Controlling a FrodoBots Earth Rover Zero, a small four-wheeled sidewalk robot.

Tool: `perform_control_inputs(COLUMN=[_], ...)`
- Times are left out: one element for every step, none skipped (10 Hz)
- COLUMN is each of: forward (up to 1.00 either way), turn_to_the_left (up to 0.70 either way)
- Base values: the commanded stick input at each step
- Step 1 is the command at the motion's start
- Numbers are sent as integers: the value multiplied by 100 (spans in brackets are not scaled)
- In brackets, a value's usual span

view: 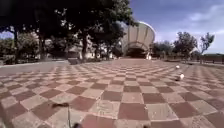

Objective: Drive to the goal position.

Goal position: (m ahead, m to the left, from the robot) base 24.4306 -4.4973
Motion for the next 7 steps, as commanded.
perform_control_inputs(forward=[70,70,70,70,70,70,70], turn_to_the_left=[0,0,0,0,0,0,0])
